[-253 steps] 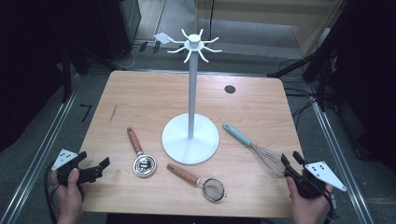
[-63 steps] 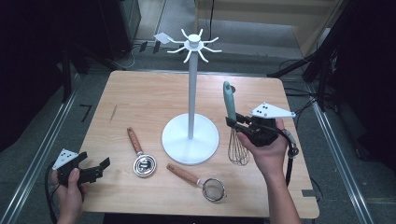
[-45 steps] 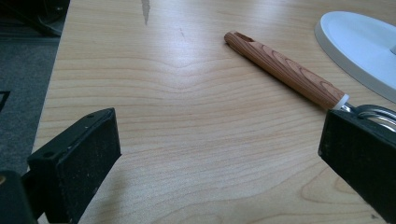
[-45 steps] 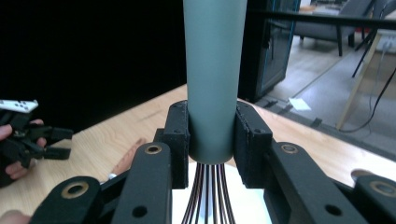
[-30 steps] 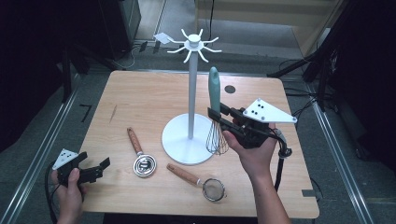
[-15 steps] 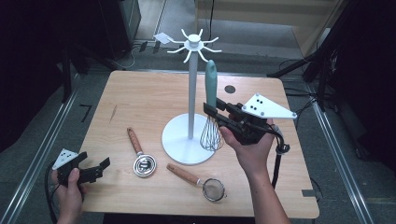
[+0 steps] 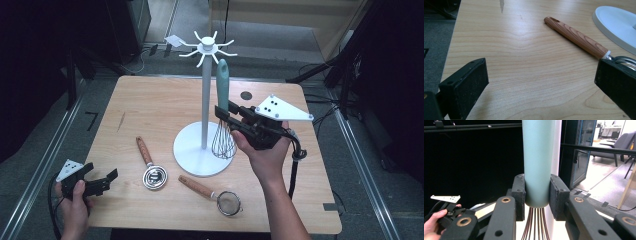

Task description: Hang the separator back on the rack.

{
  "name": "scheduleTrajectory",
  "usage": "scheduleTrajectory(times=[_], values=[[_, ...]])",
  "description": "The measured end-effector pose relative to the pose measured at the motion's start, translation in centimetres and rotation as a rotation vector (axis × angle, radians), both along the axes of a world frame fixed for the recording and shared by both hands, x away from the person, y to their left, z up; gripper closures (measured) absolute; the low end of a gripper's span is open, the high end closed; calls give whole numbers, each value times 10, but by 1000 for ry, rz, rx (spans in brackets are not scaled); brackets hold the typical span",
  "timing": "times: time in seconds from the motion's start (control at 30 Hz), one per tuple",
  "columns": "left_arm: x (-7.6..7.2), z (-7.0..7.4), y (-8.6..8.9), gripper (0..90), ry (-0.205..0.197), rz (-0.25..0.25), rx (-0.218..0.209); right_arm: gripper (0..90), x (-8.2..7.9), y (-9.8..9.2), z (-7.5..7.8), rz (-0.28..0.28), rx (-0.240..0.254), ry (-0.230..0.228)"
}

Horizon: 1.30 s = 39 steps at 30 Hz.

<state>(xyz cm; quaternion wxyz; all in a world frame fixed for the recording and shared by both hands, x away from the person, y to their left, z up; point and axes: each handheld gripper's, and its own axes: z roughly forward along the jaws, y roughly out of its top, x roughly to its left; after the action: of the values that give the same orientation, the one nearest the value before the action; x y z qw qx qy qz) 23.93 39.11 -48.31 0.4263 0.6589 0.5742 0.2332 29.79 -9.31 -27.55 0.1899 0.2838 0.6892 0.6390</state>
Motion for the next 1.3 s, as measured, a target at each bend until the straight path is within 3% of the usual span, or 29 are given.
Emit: scheduleTrajectory(times=[0.97,1.07,1.3], values=[[0,0,0,0,1,-2,1,707,13,17,-11,-54,20,-37],[0,0,0,0,1,-2,2,694,11,16,-11,-84,1,-61],[0,0,0,0,0,-1,2,634,8,13,-7,-88,22,-69]])
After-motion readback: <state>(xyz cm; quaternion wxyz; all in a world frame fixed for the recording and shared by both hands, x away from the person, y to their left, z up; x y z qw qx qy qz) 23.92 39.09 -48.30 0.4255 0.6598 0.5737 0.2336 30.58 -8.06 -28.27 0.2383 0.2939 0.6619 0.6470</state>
